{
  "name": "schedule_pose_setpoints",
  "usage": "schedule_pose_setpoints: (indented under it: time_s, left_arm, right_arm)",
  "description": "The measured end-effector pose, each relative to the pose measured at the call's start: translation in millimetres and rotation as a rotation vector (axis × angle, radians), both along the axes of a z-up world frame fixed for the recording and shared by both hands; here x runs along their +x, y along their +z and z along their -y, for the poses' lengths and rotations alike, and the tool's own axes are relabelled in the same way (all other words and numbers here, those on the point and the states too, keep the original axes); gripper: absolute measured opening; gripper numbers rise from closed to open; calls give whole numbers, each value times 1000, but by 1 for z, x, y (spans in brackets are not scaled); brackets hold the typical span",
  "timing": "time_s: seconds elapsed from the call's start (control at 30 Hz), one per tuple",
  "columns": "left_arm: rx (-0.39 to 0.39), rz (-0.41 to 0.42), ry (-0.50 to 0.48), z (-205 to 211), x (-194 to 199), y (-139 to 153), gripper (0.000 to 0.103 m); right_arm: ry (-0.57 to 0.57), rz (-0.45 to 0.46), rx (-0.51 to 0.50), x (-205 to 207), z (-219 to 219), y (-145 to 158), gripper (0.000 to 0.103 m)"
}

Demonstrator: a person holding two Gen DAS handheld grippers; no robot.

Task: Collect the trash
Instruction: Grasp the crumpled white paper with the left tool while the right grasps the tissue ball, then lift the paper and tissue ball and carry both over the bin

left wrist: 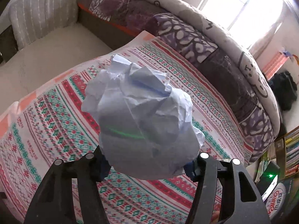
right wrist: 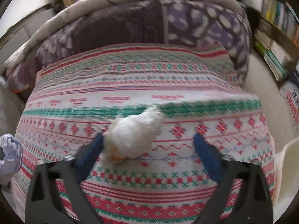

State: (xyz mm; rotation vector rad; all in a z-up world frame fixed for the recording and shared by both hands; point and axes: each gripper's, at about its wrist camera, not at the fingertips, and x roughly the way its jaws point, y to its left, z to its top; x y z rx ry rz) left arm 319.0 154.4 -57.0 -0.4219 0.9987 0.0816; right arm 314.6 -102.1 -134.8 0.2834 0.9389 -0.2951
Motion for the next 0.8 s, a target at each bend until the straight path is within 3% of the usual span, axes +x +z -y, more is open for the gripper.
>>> schedule_pose_setpoints:
  time_s: [0.03, 0.13, 0.23, 0.4, 0.8]
  left_arm:
    - [8, 0, 0, -1, -1, 0, 60]
    - [24, 2, 1, -6, -5, 2, 60]
    - [25, 15, 10, -12, -11, 10, 60]
    - [49, 52, 14, -17, -22, 26, 60]
    - [108, 149, 17, -12, -72, 70, 60]
  right_arm:
    - [44, 12, 4, 1, -5, 3, 45]
    - [152, 8, 14, 0, -21, 16, 35]
    - [214, 43, 108, -8, -19, 28, 34]
    - [240, 106, 158, -25, -9, 56, 34]
    - [272, 230, 104, -94, -4, 121, 34]
